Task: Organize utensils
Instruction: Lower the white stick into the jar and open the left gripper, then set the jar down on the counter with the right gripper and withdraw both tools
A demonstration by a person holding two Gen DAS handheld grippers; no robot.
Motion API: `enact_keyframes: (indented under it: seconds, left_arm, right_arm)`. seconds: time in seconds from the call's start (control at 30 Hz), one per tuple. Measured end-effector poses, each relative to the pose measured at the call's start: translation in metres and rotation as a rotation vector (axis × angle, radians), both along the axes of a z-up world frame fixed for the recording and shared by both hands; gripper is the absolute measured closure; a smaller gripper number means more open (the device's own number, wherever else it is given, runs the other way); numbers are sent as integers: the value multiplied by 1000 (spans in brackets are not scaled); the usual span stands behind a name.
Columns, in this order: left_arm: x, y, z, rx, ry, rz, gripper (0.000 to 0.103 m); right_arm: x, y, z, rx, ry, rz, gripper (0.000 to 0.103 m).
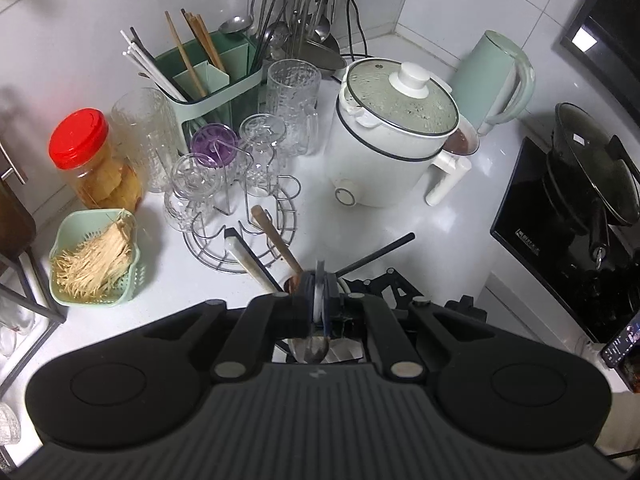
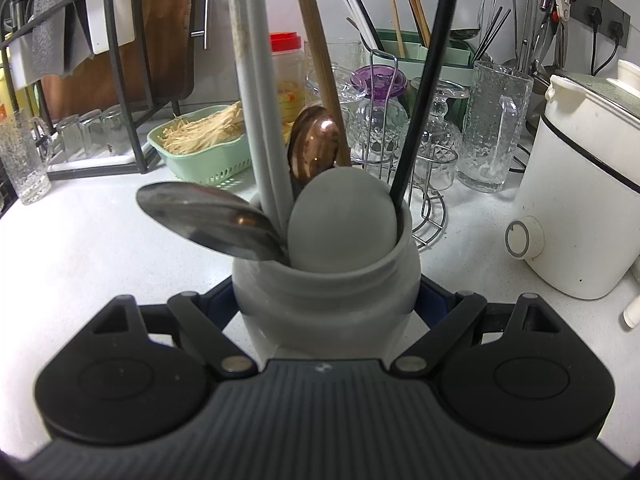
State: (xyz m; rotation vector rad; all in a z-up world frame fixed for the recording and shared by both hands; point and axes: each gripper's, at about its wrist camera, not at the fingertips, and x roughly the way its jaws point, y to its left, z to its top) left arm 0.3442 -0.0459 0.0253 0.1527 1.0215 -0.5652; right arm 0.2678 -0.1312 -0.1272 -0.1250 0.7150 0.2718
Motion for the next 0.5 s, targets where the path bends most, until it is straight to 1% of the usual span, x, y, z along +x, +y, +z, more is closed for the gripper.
enact_keyframes:
  seconds: [0.1, 0.13, 0.17, 0.2, 0.27, 0.3, 0.37, 0.4, 0.43, 0.5]
  left_arm:
    - [-5, 2, 1, 5, -18, 12, 97]
    - [-7, 3, 2, 2, -24, 19, 91]
    - [-10, 5, 4, -2, -32, 23, 78]
    - [-13, 6, 5, 1, -43, 29, 59]
    - [-20, 11, 9, -2, -76, 53, 45]
    - [-23, 13, 11, -4, -89, 59, 42]
    - [-29, 17, 16, -12, -109, 67, 30]
    - [-32, 20, 18, -20, -119, 75, 27]
    - [-35, 23, 20, -29, -127, 85, 21]
    - [-43, 29, 23, -51, -147, 99, 15]
  right_arm:
    - [1, 0, 0, -4, 2, 5, 12]
    - [1, 0, 1, -5, 3, 8, 12]
    - [1, 0, 1, -4, 9, 7, 12]
    - [1, 0, 1, -7, 13, 8, 12]
    - [2, 0, 2, -12, 19, 11, 12]
    - [2, 0, 2, -12, 23, 11, 12]
    - [2, 1, 3, -23, 27, 14, 13]
    - [2, 1, 3, -24, 31, 17, 6]
    - [2, -1, 4, -19, 27, 13, 0]
    - [-2, -4, 10, -10, -3, -4, 0]
